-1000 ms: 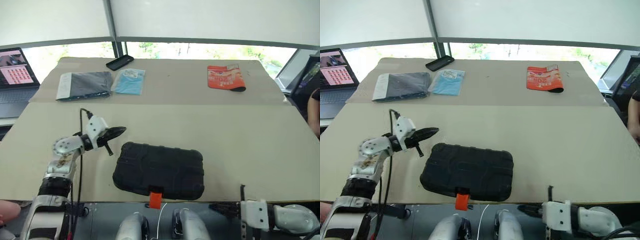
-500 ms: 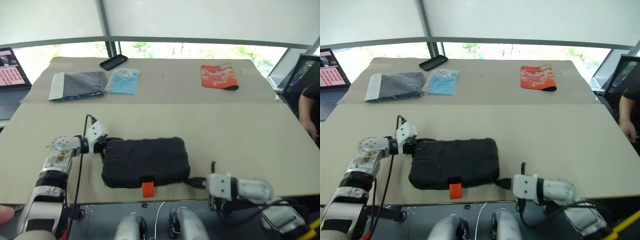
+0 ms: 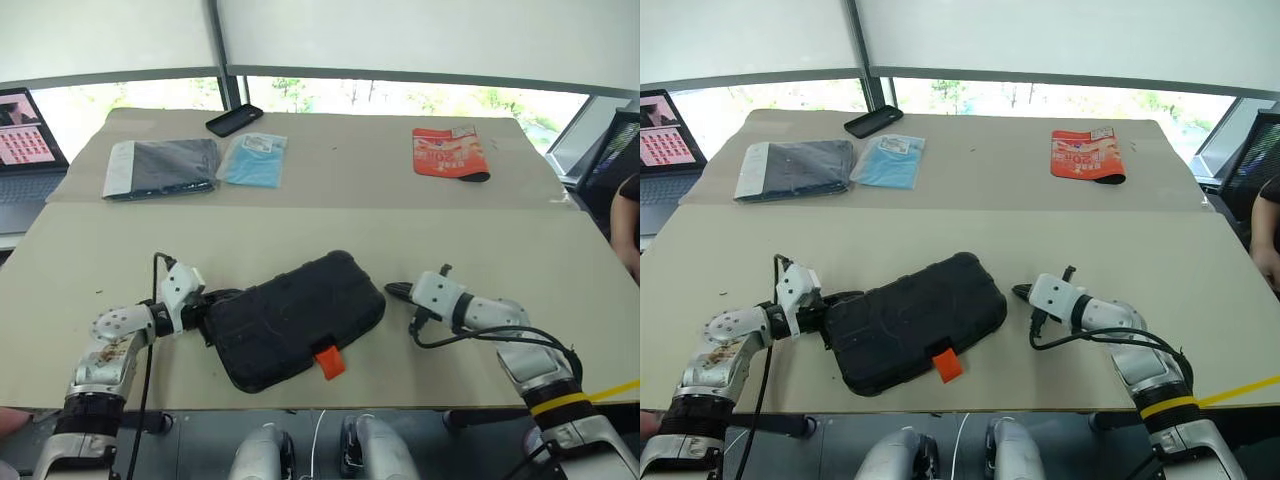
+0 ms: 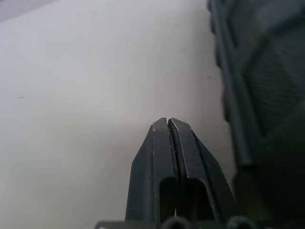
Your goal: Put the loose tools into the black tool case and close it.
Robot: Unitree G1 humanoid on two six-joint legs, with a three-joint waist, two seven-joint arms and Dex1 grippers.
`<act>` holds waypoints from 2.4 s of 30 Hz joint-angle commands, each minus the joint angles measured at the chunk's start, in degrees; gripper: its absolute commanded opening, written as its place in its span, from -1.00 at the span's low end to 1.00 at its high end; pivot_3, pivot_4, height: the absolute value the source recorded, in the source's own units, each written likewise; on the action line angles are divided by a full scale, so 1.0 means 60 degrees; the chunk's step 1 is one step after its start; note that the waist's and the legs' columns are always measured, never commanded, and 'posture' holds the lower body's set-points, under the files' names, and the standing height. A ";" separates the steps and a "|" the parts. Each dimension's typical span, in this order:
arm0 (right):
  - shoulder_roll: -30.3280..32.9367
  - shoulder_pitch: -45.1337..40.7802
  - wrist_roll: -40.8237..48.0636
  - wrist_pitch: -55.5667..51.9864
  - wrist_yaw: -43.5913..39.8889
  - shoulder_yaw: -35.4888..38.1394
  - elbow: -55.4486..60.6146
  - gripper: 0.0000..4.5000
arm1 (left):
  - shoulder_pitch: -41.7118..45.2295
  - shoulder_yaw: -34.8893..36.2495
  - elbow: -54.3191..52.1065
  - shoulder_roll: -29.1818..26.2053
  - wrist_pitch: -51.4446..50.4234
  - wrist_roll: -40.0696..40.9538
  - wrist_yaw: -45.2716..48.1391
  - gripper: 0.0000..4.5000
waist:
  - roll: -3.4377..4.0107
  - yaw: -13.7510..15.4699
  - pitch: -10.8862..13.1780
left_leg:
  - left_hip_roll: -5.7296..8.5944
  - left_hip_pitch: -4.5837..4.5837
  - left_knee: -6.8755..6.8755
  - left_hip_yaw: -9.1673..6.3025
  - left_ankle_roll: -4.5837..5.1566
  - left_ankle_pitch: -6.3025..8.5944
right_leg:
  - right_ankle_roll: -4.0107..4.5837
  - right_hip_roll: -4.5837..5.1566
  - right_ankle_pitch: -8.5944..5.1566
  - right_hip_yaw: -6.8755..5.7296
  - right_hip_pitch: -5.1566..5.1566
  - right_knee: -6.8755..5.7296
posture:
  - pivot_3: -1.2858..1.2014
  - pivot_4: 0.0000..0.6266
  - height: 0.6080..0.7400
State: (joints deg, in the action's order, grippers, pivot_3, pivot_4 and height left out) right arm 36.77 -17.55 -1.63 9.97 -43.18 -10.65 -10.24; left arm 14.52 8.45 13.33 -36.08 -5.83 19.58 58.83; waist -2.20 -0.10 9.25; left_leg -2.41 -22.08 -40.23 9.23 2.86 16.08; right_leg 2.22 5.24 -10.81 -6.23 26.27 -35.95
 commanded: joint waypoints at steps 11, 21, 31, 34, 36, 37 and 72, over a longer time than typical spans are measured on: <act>0.1025 0.3527 0.2687 -0.1908 -0.1502 0.1313 0.4504 -1.00 | 0.1570 -0.3205 -0.2927 -0.0709 -0.2410 0.0433 0.2495 -0.96 | 0.0038 0.0099 -0.0012 | 0.0002 0.0054 0.0007 0.0012 -0.0002 0.0005 | -0.0016 -0.0016 0.0000 0.0053 -0.0017 -0.0027 | 0.03 -0.52 1.00; 0.0684 0.4572 0.3015 -0.3644 -0.1033 0.0787 0.7144 -1.00 | 0.0778 -0.4629 -0.1818 0.0270 -0.1547 -0.1625 0.0983 -0.96 | 0.0186 0.0225 -0.0237 | -0.0006 0.0217 0.0066 0.0000 -0.0018 0.0078 | 0.0032 -0.0015 -0.0035 0.0073 -0.0170 0.0019 | 0.03 -0.52 1.00; -0.0098 0.3929 0.2307 -0.4294 -0.0637 -0.0728 0.6927 -1.00 | 0.0549 -0.4476 -0.1680 0.0075 -0.1443 -0.1620 0.1109 -0.96 | 0.0305 0.0230 -0.0383 | -0.0004 0.0310 0.0101 0.0000 -0.0005 0.0121 | 0.0019 -0.0013 -0.0054 0.0074 -0.0209 0.0072 | 0.03 -0.52 1.00; -0.0453 0.3578 0.1965 -0.4099 -0.0464 -0.1099 0.6416 -1.00 | 0.0608 -0.4364 -0.1590 0.0123 -0.1394 -0.1638 0.0972 -0.96 | 0.0305 0.0227 -0.0383 | -0.0005 0.0310 0.0104 -0.0002 -0.0005 0.0121 | 0.0020 -0.0016 -0.0055 0.0073 -0.0207 0.0073 | 0.03 -0.52 1.00; -0.0639 0.3407 0.1764 -0.3981 -0.0350 -0.1206 0.6109 -1.00 | 0.0599 -0.4337 -0.1594 0.0135 -0.1375 -0.1640 0.0927 -0.96 | 0.0304 0.0217 -0.0383 | -0.0005 0.0310 0.0104 -0.0002 -0.0005 0.0121 | 0.0020 -0.0016 -0.0054 0.0074 -0.0207 0.0077 | 0.03 -0.52 1.00; -0.0671 0.3356 0.1718 -0.3963 -0.0410 -0.1291 0.5960 -1.00 | 0.0551 -0.4334 -0.1645 0.0120 -0.1377 -0.1633 0.0921 -0.96 | 0.0305 0.0217 -0.0383 | -0.0005 0.0309 0.0104 -0.0002 -0.0005 0.0121 | 0.0020 -0.0015 -0.0054 0.0074 -0.0207 0.0077 | 0.03 -0.52 1.00; -0.2042 0.2643 0.3476 -0.4434 -0.0609 -0.0537 0.5859 -1.00 | 0.0538 -0.4307 -0.1602 0.0292 -0.1521 -0.1664 0.0735 -0.96 | 0.0284 0.0130 -0.0336 | -0.0012 0.0302 0.0235 -0.0019 -0.0040 0.0103 | 0.0017 -0.0017 -0.0054 0.0044 -0.0178 0.0156 | 0.03 -0.52 1.00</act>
State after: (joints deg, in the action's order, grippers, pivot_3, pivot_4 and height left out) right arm 25.47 1.06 16.89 -18.18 -47.02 -16.43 20.86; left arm 21.08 -12.64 -1.42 -34.43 -11.51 13.45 63.12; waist -0.50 0.68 7.24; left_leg -2.48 -20.27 -38.81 9.09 2.62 16.70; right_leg 2.33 5.14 -11.13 -5.97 25.21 -35.01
